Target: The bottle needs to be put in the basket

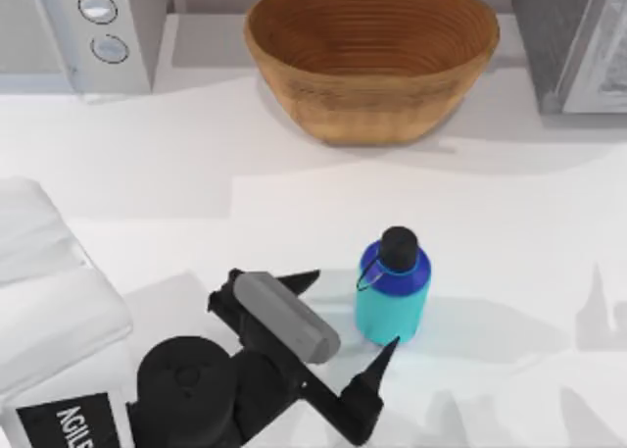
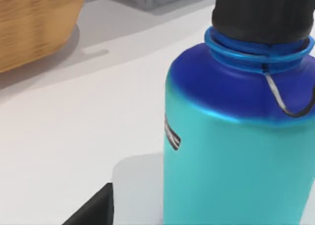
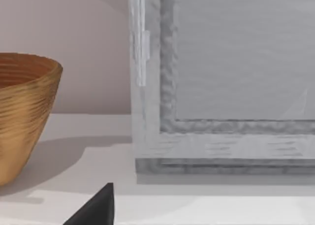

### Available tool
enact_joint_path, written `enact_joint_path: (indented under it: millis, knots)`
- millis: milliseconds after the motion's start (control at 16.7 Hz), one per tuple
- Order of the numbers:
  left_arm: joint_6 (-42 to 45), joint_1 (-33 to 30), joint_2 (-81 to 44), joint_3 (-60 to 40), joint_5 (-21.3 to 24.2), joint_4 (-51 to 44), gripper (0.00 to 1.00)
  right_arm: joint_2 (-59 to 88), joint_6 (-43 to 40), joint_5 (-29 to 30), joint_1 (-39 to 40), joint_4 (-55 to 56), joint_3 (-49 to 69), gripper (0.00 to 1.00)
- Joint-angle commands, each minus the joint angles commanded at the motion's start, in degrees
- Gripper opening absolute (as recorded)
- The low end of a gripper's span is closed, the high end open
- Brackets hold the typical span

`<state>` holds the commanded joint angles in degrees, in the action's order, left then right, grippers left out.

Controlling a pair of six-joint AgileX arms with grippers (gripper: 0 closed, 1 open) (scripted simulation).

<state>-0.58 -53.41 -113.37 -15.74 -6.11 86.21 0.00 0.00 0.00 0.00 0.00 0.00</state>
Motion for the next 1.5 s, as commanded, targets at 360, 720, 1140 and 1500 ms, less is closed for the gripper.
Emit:
enact_joint_path:
  millis: [360,720,1140,1500]
  knots:
    - [0.0,0.1,-0.2,0.0,0.1,0.0,1.0,0.0,0.0,0.0,0.0,0.0,0.0,1.0]
    - [0.2,0.8,-5.8,-10.3,1.0,-4.2,1.0,0.0,0.0,0.0,0.0,0.0,0.0,1.0]
    - [0.3,1.4,-9.1,-16.3,1.7,-7.1,1.0,0.0,0.0,0.0,0.0,0.0,0.0,1.0]
    - [0.3,1.4,-9.1,-16.3,1.7,-7.1,0.62,0.0,0.0,0.0,0.0,0.0,0.0,1.0]
